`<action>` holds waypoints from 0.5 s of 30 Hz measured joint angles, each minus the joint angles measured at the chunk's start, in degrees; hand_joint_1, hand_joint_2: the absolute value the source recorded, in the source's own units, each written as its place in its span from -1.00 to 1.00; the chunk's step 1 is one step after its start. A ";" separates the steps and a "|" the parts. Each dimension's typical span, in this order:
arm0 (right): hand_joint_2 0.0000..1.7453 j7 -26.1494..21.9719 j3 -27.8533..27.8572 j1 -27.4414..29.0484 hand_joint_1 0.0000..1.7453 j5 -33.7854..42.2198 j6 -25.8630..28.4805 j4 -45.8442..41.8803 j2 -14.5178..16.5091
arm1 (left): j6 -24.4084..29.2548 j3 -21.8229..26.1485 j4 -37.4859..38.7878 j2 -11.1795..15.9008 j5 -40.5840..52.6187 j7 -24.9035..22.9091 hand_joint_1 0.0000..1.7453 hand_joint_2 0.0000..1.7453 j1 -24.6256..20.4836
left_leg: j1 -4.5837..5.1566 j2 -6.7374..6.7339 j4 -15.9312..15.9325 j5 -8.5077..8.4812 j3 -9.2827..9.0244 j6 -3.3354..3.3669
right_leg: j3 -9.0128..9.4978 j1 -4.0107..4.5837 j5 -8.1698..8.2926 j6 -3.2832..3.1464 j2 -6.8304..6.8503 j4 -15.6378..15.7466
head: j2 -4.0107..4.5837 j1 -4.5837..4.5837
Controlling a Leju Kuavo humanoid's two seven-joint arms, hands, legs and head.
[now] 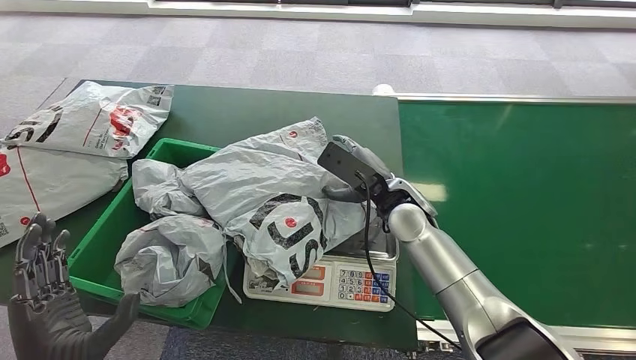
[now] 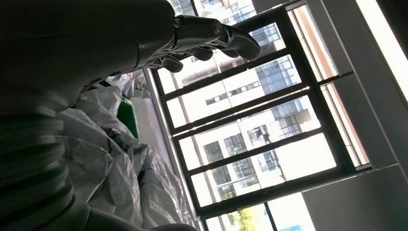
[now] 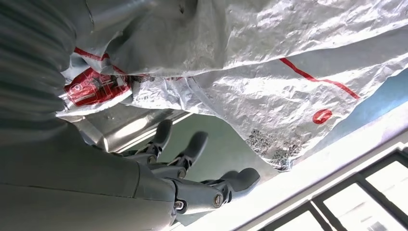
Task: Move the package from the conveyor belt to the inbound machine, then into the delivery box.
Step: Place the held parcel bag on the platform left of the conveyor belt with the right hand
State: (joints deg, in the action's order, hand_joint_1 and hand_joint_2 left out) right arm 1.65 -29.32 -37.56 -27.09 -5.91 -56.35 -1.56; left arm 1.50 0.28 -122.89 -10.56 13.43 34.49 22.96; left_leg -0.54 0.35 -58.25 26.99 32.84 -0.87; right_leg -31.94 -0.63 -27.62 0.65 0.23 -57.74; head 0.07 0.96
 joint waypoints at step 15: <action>1.00 -8.81 4.07 12.20 -1.00 4.78 10.07 -17.02 -3.45 | 6.87 -1.65 -5.27 3.84 8.44 -0.11 -1.00 1.00 -5.93 | 0.00 0.22 -0.04 0.01 -0.03 0.00 | -0.01 0.00 -0.04 -0.02 0.25 0.04 | 0.00 0.01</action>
State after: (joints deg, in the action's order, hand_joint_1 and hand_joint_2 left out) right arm -7.16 -25.25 -25.36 -22.31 4.17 -73.37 -5.02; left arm 8.37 -1.37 -128.16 -6.72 21.87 34.38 17.03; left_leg -0.55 0.57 -58.29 27.00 32.81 -0.88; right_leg -31.94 -0.64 -27.65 0.64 0.47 -57.71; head 0.07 0.97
